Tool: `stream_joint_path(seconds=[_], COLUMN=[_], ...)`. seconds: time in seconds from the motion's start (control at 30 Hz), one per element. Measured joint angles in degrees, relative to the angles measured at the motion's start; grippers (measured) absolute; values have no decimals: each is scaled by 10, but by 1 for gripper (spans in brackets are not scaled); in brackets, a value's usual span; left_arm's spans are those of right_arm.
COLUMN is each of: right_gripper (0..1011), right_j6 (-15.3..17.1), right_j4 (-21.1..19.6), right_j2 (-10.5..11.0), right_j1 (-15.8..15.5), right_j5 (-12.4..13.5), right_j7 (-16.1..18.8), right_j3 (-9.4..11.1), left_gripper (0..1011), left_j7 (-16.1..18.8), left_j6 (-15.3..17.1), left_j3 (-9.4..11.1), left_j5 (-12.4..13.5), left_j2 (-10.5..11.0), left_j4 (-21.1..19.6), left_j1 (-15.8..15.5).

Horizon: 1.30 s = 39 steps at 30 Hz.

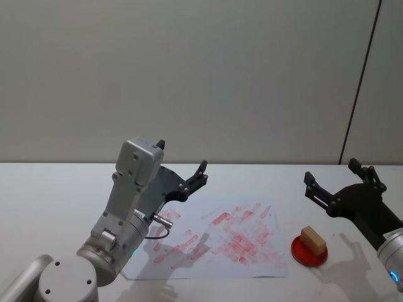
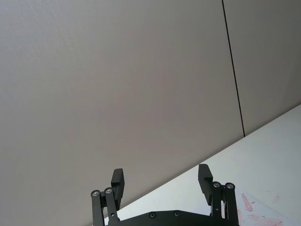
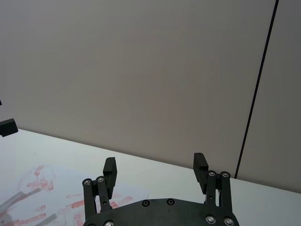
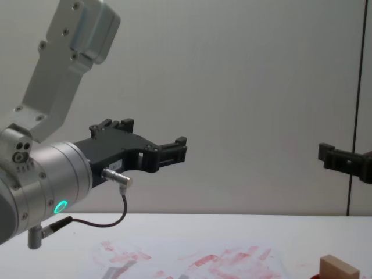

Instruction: Use the one hand to pick up the stamp and affix it onto the A4 paper.

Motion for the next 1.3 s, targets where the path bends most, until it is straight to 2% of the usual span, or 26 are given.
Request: stream_joint_path(seconds=[0.9, 1.3], right_gripper=[1001, 1001], right_j6=[2, 33], right_j4=[1, 19], right_j2=[0, 7], right_j1=[0, -5], right_j5=[0, -3], right_j7=[3, 38], right_j3=[0, -1], left_gripper=[1003, 1002], left_j7=[0, 0], left_j6=[0, 0], left_j3=[0, 0], left_j5=[0, 0], left_j2=[0, 0], left_j4=[0, 0], left_j1=[0, 0])
